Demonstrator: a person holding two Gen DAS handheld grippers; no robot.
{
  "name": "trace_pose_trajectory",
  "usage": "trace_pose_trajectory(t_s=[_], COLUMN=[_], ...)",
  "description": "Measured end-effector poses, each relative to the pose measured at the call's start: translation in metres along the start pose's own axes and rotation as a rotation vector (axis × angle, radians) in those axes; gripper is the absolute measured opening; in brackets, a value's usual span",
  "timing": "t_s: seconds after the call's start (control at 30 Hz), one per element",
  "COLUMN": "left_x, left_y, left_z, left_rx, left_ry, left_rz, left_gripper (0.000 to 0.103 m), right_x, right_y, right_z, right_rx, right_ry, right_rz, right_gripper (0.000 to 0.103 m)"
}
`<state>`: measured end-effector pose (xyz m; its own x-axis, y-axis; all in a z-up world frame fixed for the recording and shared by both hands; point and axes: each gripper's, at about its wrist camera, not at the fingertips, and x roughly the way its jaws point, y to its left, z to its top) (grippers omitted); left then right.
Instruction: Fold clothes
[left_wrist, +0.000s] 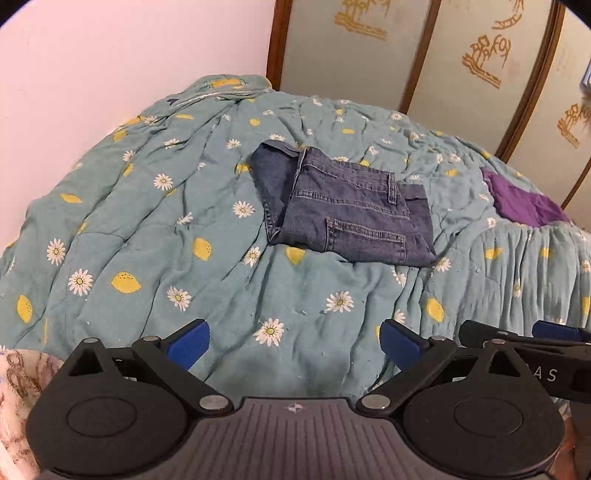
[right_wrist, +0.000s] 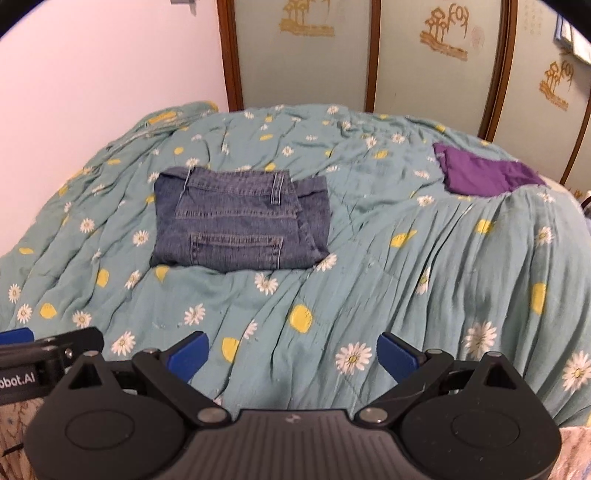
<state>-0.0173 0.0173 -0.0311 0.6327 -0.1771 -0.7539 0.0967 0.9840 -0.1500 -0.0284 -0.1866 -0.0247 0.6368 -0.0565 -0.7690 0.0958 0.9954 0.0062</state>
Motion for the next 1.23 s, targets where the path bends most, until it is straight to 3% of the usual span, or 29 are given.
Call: trace_pose_trajectory(t_s=[0.3, 1.1, 1.23], left_x=[0.003, 0.004, 0.004], left_y=[-0.005, -0.005, -0.005], left_z=[-0.002, -0.002, -0.002], left_rx=[0.014, 0.021, 0.021], left_ry=[-0.003, 0.003, 0.003], left_rz=[0.026, 0.030, 0.034], left_gripper=[0.100, 0.100, 0.100], right_x=[0.002, 0.006, 0.003], right_y=[0.009, 0.013, -0.001], right_z=[-0.003, -0.002, 0.000], right_rx=[-0.051, -0.045, -0.052], right_ry=[-0.010, 0.001, 0.003], right_rz=[-0.043, -0.043, -0.034], right_gripper=[0.098, 0.098, 0.098])
